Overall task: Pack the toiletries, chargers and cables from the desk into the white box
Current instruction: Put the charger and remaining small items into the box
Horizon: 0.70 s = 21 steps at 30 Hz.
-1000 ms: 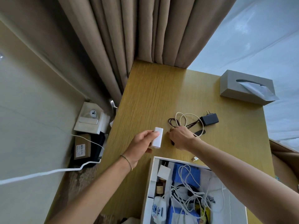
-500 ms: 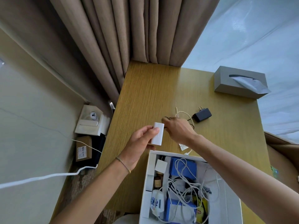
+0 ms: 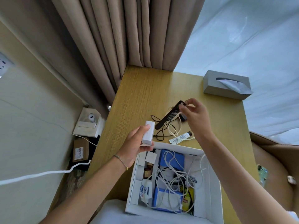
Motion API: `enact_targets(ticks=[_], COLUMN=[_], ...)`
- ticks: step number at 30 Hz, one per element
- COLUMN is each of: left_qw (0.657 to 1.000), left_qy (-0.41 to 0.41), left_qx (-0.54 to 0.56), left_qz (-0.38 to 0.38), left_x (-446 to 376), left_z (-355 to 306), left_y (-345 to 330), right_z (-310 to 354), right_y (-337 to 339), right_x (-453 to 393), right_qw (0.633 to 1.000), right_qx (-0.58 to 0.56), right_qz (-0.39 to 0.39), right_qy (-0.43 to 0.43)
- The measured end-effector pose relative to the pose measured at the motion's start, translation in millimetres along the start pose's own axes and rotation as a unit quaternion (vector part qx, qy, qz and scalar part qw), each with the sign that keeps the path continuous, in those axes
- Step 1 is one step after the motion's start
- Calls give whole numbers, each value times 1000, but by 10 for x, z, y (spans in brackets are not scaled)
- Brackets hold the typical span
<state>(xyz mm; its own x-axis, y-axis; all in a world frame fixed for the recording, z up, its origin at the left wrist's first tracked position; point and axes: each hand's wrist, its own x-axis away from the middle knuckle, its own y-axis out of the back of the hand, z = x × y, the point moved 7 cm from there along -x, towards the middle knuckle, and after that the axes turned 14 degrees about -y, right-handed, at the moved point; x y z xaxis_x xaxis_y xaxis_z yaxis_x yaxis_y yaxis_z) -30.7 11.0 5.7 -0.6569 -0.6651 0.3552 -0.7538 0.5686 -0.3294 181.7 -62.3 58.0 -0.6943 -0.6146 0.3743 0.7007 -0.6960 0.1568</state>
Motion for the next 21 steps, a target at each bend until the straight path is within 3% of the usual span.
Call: enact_targets(ticks=[6,13,15,17,21], left_qw=[998,996,994,989,970], left_qy=[-26,-41,-47,-55,-78], left_qx=[-58,-75,-97,-136,-231], left_qz=[-8,-15,-17,-14,15], left_x=[261,510,556,603,681], left_z=[154,204,194,183,152], left_y=[15,44,63,96,135], right_z=[224,-273,-453,-584,-886], right_y=[246,110,-22,-188,-483], right_x=[482,787,827,860,891], right_qw=[995,981,954,897,803], right_qx=[-39,157,277,409,524], right_qz=[71,114,101,82,93], right_qy=[58,29,57,146,268])
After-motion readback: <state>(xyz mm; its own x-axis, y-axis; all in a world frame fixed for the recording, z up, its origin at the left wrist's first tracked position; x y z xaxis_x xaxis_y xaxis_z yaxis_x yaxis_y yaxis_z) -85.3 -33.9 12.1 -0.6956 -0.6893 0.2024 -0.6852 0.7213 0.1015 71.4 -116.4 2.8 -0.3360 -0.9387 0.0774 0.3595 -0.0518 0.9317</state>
